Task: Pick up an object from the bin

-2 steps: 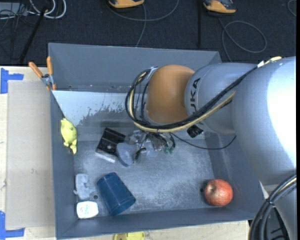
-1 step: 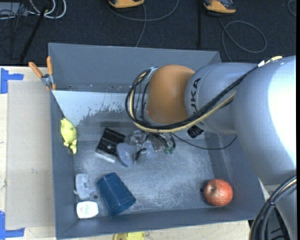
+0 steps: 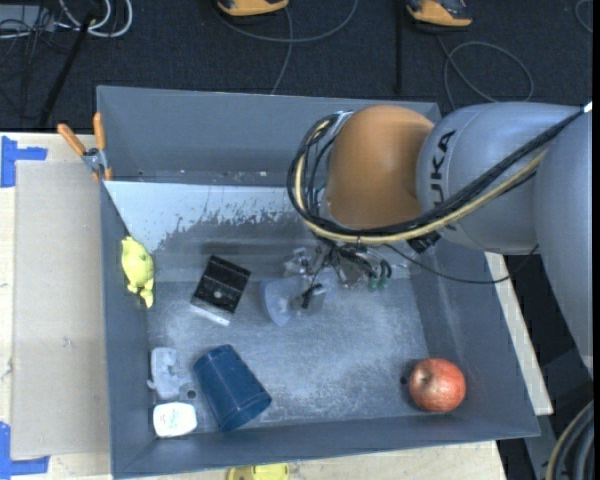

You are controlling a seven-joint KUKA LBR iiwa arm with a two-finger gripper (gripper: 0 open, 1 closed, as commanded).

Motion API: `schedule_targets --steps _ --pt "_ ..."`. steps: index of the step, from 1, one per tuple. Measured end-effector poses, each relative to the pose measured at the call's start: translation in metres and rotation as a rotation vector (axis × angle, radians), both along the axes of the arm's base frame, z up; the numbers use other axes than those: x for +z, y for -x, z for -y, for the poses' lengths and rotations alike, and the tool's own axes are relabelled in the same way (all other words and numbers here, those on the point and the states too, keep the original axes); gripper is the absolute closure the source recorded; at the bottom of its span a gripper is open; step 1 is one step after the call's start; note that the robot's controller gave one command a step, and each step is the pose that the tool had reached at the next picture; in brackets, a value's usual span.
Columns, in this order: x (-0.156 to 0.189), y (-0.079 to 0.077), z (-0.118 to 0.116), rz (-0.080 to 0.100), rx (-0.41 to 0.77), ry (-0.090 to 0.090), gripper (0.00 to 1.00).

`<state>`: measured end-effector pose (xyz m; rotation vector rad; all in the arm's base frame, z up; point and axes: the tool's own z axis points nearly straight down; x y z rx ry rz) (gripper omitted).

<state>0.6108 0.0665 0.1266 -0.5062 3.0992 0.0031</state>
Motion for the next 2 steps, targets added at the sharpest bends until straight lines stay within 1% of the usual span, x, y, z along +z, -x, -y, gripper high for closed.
schedule_targets --steps 1,2 --pt "0.0248 0.0079 -0.1135 0.001 -0.087 0.0 1.0" --pt "0.0247 0.0079 -0.1133 0.001 -0.087 0.001 1.0"
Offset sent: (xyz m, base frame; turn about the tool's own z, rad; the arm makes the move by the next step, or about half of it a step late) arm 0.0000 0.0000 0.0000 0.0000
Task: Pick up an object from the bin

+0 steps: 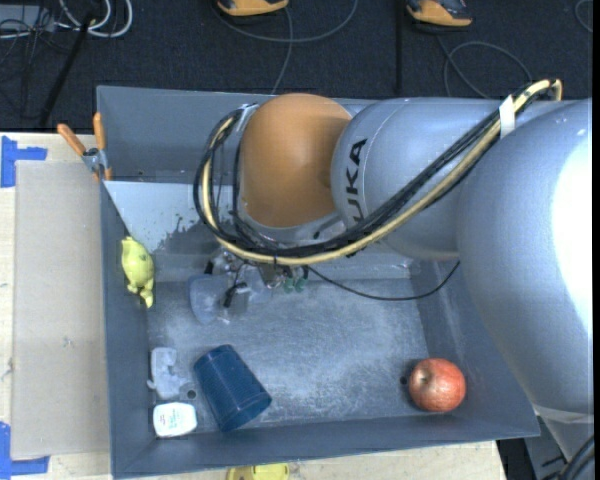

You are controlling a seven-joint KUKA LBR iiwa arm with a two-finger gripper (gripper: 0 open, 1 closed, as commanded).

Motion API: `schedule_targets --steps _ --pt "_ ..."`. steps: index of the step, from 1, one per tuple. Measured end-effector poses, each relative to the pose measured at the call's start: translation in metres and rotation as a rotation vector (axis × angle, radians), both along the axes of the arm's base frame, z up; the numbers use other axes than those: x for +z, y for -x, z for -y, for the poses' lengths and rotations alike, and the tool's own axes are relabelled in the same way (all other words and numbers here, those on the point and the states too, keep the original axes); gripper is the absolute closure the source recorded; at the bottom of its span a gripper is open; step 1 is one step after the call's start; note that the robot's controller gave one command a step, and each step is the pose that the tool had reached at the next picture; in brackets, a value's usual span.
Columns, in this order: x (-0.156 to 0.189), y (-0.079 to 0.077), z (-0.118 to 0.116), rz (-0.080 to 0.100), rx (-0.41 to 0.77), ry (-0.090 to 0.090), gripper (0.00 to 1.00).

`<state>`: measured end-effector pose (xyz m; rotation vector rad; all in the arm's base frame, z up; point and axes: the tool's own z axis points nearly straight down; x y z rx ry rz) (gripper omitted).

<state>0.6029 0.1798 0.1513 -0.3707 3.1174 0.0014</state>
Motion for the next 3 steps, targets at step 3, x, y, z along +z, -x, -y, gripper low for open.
schedule_targets --steps 3 --pt "0.141 0.054 0.042 0.0 0.119 0.0 1.0"
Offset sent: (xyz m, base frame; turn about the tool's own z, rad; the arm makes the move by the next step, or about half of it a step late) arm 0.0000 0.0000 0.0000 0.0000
